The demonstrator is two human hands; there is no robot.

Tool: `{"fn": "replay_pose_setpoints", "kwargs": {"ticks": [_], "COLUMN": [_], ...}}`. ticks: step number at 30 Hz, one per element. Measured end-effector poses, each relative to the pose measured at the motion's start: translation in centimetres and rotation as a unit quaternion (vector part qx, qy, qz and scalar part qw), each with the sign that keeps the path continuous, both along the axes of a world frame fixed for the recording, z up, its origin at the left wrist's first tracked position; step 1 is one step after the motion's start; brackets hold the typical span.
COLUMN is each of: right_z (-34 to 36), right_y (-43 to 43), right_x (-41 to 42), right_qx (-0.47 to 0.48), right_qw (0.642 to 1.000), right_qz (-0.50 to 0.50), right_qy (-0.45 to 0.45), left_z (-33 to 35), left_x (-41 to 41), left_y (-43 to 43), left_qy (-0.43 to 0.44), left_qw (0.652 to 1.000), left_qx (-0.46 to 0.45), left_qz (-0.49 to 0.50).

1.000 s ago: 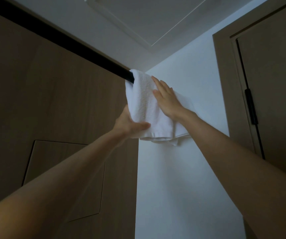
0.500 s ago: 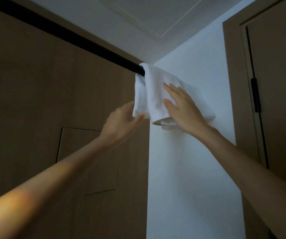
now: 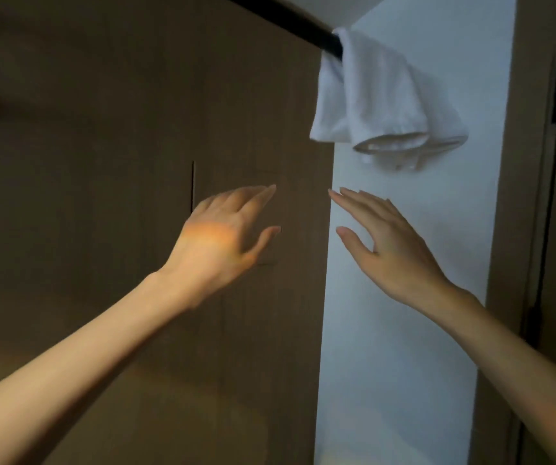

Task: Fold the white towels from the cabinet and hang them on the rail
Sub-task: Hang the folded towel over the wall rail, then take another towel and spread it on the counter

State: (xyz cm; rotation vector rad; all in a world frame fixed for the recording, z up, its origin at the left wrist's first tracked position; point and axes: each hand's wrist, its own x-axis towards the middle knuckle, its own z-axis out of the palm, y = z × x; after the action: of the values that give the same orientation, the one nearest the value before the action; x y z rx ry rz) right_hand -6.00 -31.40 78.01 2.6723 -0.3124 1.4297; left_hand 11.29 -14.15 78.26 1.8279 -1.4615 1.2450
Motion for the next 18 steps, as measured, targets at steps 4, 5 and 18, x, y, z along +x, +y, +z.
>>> {"fn": "replay_pose_setpoints", "kwargs": {"ticks": [4, 5, 18], "right_z": [-4.5, -5.6, -22.5], "right_y": [4.8, 6.1, 22.2], "right_x": [0.6, 0.9, 1.1], "right_qx": [0.042, 0.049, 0.17], "right_qw": [0.998, 0.998, 0.975], "right_qz": [-0.004, -0.004, -0.034], "right_qy": [0.037, 0.042, 0.138], "left_z": [-4.1, -5.3, -21.0], "left_x": [1.1, 1.4, 0.9], "left_y": [5.0, 6.4, 20.0], "left_qy": [-0.004, 0.0, 0.126], "left_qw": [0.999, 0.998, 0.981], "left_qx": [0.047, 0.053, 0.144], "left_qz": [0.02, 0.021, -0.019]}}
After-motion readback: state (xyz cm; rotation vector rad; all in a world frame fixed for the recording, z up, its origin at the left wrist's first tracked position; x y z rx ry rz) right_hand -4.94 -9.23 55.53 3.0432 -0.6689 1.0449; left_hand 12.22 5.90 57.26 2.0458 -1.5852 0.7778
